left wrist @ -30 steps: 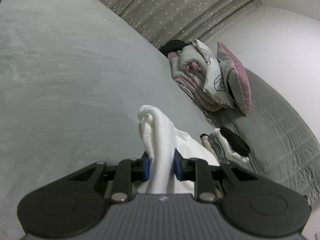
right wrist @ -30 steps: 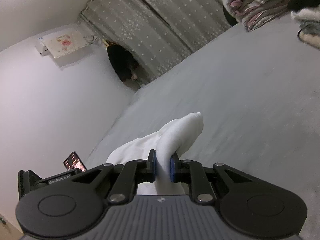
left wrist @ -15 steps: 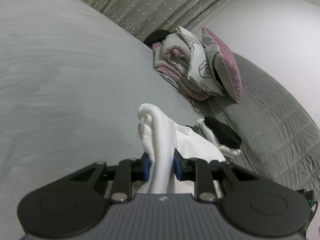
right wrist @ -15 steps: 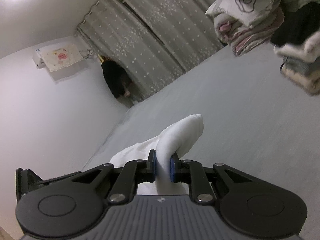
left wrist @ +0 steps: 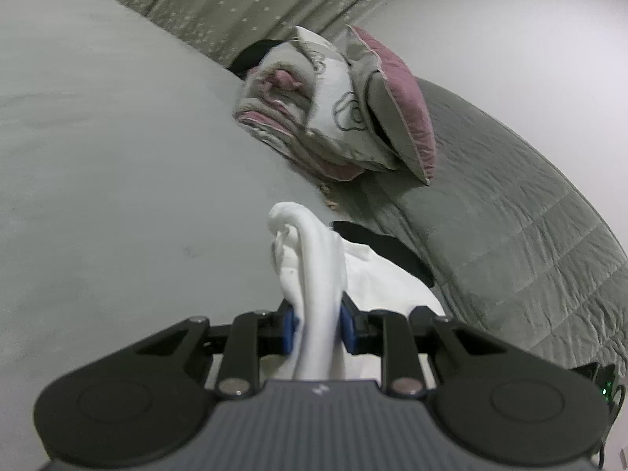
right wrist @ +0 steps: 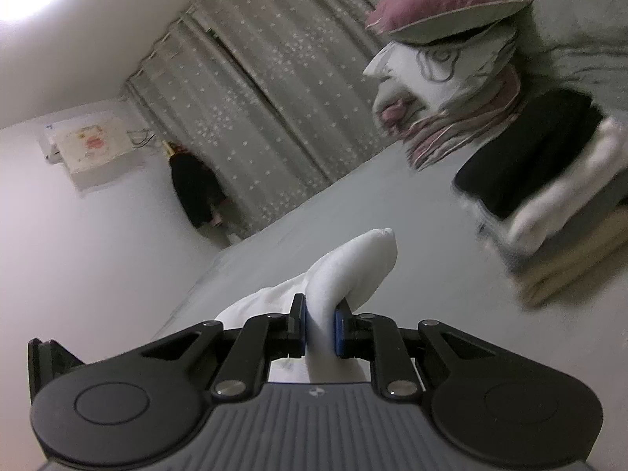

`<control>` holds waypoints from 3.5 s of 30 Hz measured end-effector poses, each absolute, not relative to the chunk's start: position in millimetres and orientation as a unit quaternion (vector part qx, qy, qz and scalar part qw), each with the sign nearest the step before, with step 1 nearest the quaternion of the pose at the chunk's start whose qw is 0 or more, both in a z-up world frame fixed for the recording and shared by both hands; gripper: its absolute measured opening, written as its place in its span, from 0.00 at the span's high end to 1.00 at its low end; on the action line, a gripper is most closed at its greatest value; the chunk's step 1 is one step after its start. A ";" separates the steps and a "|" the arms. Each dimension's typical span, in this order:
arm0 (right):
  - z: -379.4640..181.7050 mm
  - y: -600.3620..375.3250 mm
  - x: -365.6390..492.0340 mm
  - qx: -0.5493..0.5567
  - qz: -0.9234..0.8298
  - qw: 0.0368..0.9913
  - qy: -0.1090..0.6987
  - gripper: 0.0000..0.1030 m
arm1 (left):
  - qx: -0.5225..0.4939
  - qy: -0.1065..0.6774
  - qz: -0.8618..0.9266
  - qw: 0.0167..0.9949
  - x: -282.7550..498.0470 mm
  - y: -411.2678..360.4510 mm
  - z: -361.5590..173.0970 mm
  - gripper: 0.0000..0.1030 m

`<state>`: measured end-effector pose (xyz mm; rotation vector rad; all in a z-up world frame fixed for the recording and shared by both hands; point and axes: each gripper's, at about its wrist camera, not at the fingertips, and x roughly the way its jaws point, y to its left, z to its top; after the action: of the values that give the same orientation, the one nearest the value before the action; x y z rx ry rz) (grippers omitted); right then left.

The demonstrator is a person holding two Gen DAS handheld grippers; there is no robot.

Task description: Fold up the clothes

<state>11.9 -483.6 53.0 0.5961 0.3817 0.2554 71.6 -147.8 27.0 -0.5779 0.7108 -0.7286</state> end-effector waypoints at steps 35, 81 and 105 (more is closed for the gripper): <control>53.3 -721.7 183.5 0.249 0.033 0.942 0.223 0.71 | -0.241 0.257 -0.318 0.880 203.7 -379.5 -12.9 0.60; 138.4 -672.7 57.2 0.225 -0.099 0.909 0.337 0.26 | 0.022 0.405 -0.237 0.883 117.5 -398.9 83.8 0.00; 168.2 -642.9 23.0 0.217 -0.124 0.884 0.395 0.17 | 0.045 0.437 -0.212 0.873 77.1 -394.3 97.9 0.00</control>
<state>23.0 -642.9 168.2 0.4513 0.8216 -0.2590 77.1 -394.2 97.9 0.0948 0.9130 -0.4435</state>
